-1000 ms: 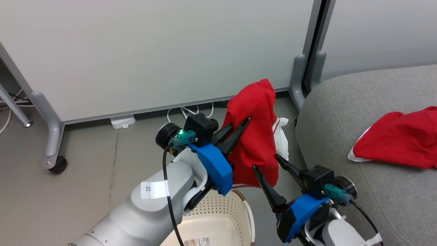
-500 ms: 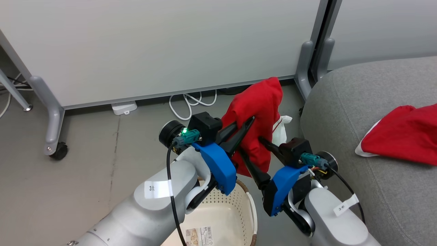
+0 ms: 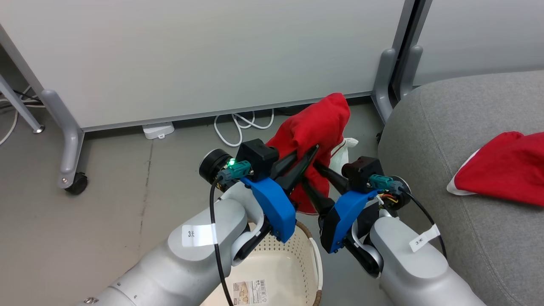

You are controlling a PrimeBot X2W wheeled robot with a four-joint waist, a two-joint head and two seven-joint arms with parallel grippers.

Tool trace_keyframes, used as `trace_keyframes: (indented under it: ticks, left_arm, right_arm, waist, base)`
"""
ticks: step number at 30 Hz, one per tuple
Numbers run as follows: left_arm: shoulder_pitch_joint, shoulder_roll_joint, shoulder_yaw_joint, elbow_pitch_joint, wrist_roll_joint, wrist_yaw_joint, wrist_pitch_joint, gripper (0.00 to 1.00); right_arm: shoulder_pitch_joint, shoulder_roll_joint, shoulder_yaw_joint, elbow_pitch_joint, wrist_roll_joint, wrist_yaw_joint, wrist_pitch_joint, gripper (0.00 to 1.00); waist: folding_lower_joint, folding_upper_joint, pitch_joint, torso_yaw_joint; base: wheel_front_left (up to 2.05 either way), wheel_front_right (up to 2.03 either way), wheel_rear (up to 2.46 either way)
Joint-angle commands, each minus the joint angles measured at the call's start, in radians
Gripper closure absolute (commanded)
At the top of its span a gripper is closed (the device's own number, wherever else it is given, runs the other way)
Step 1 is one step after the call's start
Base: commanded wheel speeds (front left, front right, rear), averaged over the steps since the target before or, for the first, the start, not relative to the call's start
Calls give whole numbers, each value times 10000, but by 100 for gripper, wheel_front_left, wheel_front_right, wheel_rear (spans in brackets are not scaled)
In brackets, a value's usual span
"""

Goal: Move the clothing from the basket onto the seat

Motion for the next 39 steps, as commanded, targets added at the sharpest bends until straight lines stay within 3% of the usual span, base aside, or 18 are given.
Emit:
trace_keyframes:
  ticks: [1, 17, 19, 20, 21, 29, 39]
  left_arm:
    - [-164, 1, -5, -31, -44, -19, -47, 100]
    - [97, 109, 138, 11, 23, -19, -50, 100]
    - [115, 111, 163, 19, 133, -19, -50, 53]
    - [131, 106, 179, 20, 198, -19, -50, 16]
    - [162, 101, 203, 17, 255, -19, -50, 0]
    - [465, 184, 790, -177, 927, -19, -47, 0]
    - [2499, 727, 3251, -1707, 2966, 123, -38, 0]
  right_arm:
    - [-219, 19, 110, 156, 167, 1, -105, 100]
    - [-606, 17, 946, 1089, 1170, 1, -674, 100]
    - [-628, 15, 1021, 1143, 1249, 1, -706, 100]
    - [-629, 16, 1040, 1166, 1273, 1, -741, 100]
    - [-639, 16, 1060, 1187, 1290, 1, -767, 100]
    - [-814, 17, 1096, 1368, 1323, 1, -928, 100]
    - [-854, 16, 827, 1335, 1129, 1, -1028, 100]
  waist:
    - [-1, 0, 0, -10]
    - [-1, 0, -168, -220]
    - [-1, 0, -169, -246]
    - [-1, 0, -169, -255]
    - [-1, 0, -166, -261]
    - [-1, 0, -122, -244]
    - [-1, 0, -49, -243]
  base:
    - [0, 0, 0]
    - [0, 0, 0]
    - [0, 0, 0]
    - [0, 0, 0]
    - [0, 0, 0]
    - [0, 0, 0]
    - [0, 0, 0]
